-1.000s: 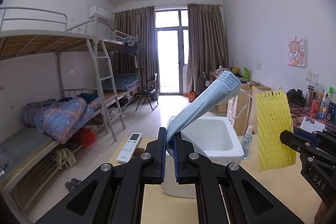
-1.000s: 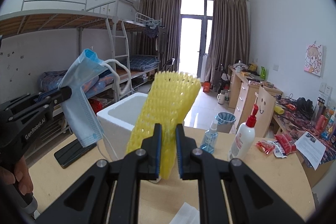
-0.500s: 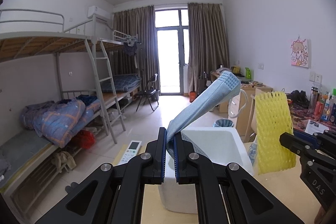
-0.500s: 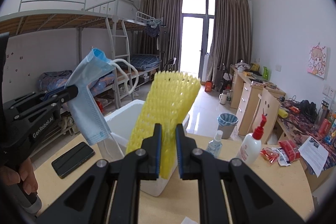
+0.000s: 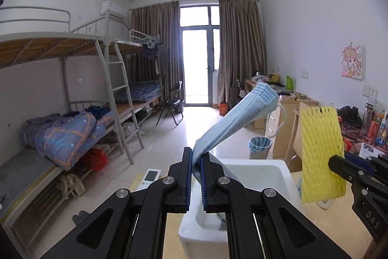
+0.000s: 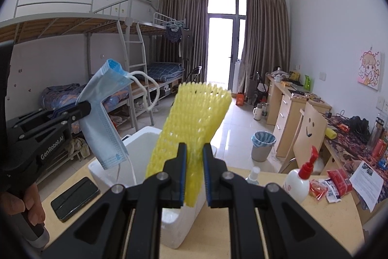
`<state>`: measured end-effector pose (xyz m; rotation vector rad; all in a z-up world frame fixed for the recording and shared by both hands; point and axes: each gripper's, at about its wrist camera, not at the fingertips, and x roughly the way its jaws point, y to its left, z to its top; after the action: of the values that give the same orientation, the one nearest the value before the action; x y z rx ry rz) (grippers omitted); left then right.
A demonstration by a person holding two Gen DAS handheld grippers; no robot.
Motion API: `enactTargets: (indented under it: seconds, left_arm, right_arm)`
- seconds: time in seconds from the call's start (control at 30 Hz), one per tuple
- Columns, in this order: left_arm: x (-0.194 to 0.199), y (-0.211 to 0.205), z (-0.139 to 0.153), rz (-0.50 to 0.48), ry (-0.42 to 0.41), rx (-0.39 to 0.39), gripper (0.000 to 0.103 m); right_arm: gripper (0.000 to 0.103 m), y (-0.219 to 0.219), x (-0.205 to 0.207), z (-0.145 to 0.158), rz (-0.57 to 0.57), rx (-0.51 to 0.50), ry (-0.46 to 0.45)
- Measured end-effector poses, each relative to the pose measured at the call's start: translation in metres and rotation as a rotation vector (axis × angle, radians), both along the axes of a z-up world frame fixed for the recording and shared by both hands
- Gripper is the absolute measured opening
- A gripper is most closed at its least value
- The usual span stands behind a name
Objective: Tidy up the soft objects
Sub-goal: 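Lift and carry the mask and the yellow net in both tools to the foam box, then lower the blue mask into the foam box and open the left tool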
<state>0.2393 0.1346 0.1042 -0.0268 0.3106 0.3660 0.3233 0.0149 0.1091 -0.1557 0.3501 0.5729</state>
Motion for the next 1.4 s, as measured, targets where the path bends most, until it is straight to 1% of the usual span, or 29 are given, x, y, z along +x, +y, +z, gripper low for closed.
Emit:
enactTargets:
  seconds: [0.2, 0.37, 0.5, 0.6, 0.8, 0.93, 1.13, 1.2, 1.23, 1.3, 1.33, 1.37, 1.4]
  left_arm:
    - [0.014, 0.004, -0.003, 0.012, 0.012, -0.001, 0.007]
    - [0.025, 0.005, -0.011, 0.017, 0.041, -0.005, 0.007]
    - [0.034, 0.001, -0.012, -0.008, 0.061, -0.015, 0.007]
    - [0.042, -0.001, -0.013, -0.050, 0.087, -0.037, 0.007]
    - [0.051, -0.016, -0.019, -0.111, 0.119, -0.052, 0.007]
    - [0.053, -0.016, -0.020, -0.112, 0.132, -0.053, 0.007]
    - [0.057, -0.014, -0.020, -0.109, 0.138, -0.052, 0.007]
    - [0.058, -0.014, -0.022, -0.109, 0.142, -0.065, 0.007]
    - [0.059, -0.013, -0.023, -0.113, 0.149, -0.073, 0.008]
    - [0.063, -0.013, -0.024, -0.121, 0.165, -0.077, 0.018]
    - [0.064, -0.013, -0.026, -0.122, 0.175, -0.075, 0.038]
    - [0.065, -0.013, -0.026, -0.117, 0.177, -0.073, 0.067]
    - [0.063, -0.013, -0.026, -0.109, 0.171, -0.070, 0.080]
  right_arm:
    - [0.016, 0.004, 0.007, -0.003, -0.002, 0.001, 0.006]
    - [0.016, 0.009, 0.006, -0.006, 0.007, -0.003, 0.020]
    - [0.016, 0.010, 0.007, -0.007, 0.001, -0.010, 0.025]
    - [0.016, 0.009, 0.005, -0.005, -0.008, -0.015, 0.020]
    - [0.016, -0.002, 0.004, -0.001, -0.047, -0.015, 0.017]
    - [0.016, -0.005, 0.005, 0.000, -0.065, -0.012, 0.020]
    - [0.016, -0.003, 0.003, -0.001, -0.060, -0.017, 0.019]
    - [0.016, -0.001, 0.003, 0.000, -0.059, -0.019, 0.019]
    - [0.016, -0.003, 0.004, -0.001, -0.060, -0.019, 0.018]
    - [0.016, -0.003, 0.004, -0.001, -0.063, -0.017, 0.021]
    - [0.016, -0.004, 0.004, -0.001, -0.063, -0.017, 0.020]
    - [0.016, -0.005, 0.004, -0.001, -0.065, -0.018, 0.021]
    - [0.016, -0.005, 0.004, 0.000, -0.067, -0.015, 0.021]
